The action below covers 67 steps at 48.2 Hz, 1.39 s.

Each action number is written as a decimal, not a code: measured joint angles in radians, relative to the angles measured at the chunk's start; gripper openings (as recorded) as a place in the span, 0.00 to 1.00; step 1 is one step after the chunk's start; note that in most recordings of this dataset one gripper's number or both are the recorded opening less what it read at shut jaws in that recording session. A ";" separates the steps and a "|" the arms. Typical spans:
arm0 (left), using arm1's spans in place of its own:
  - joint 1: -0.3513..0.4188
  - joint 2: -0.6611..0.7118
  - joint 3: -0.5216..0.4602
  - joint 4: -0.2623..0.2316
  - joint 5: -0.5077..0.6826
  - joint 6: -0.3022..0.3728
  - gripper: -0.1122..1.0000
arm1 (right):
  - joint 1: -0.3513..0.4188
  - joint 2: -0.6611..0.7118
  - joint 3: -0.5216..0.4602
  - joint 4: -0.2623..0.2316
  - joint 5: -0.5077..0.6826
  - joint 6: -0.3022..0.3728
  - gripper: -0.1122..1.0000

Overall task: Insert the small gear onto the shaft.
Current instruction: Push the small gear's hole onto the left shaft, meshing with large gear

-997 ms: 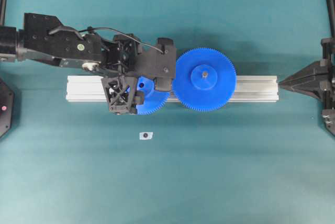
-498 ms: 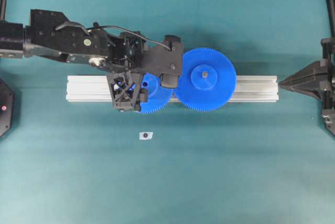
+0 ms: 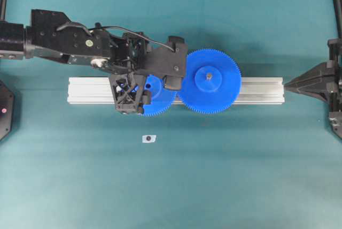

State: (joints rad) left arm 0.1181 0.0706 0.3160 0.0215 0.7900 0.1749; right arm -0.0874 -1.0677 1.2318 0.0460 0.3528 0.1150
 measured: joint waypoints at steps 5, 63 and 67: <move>0.000 0.000 0.000 0.000 0.002 -0.008 0.72 | -0.002 0.000 0.000 0.000 0.000 0.000 0.11; 0.023 -0.060 -0.028 0.005 -0.012 -0.075 0.90 | -0.002 0.000 -0.002 0.000 0.000 0.000 0.11; 0.023 -0.066 -0.029 0.005 -0.015 -0.077 0.90 | -0.002 0.000 0.000 0.002 0.000 0.000 0.11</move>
State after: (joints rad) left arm 0.1411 0.0046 0.2869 0.0261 0.7747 0.0982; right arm -0.0890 -1.0677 1.2318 0.0476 0.3528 0.1150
